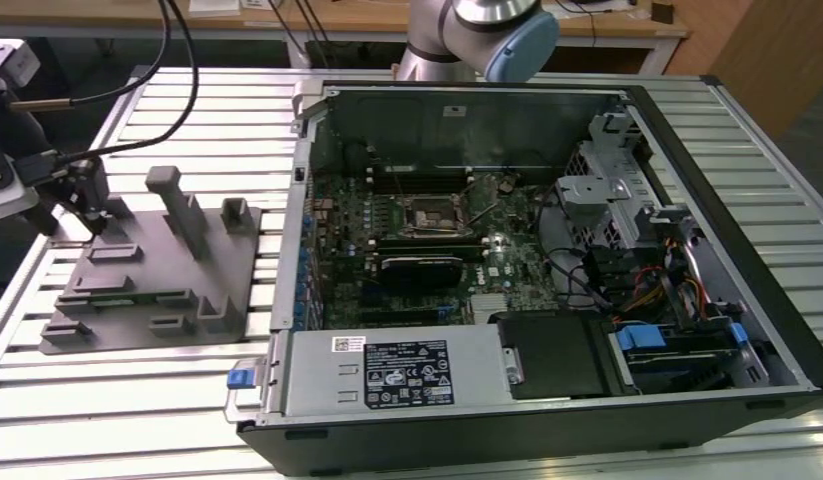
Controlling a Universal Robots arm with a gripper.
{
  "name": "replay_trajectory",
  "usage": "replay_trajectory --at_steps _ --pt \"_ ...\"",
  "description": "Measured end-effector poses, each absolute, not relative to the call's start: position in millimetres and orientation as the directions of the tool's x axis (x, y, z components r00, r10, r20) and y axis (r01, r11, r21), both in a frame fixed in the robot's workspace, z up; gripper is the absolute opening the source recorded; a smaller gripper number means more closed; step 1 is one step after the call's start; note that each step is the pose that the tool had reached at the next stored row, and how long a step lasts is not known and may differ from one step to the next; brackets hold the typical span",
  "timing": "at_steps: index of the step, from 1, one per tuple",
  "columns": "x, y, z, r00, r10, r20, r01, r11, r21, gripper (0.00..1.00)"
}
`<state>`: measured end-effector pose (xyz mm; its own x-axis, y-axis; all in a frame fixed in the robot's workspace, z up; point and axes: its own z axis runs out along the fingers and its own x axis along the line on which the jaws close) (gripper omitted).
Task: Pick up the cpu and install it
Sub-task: 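Pick up the cpu and move it towards the insertion slot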
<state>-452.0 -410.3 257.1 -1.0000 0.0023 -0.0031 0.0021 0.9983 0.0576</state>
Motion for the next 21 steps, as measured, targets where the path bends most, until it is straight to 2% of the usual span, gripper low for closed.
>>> replay_trajectory --at_steps 21 --pt "-452 -410 276 -1.0 0.002 -0.015 0.002 0.998 0.058 0.53"
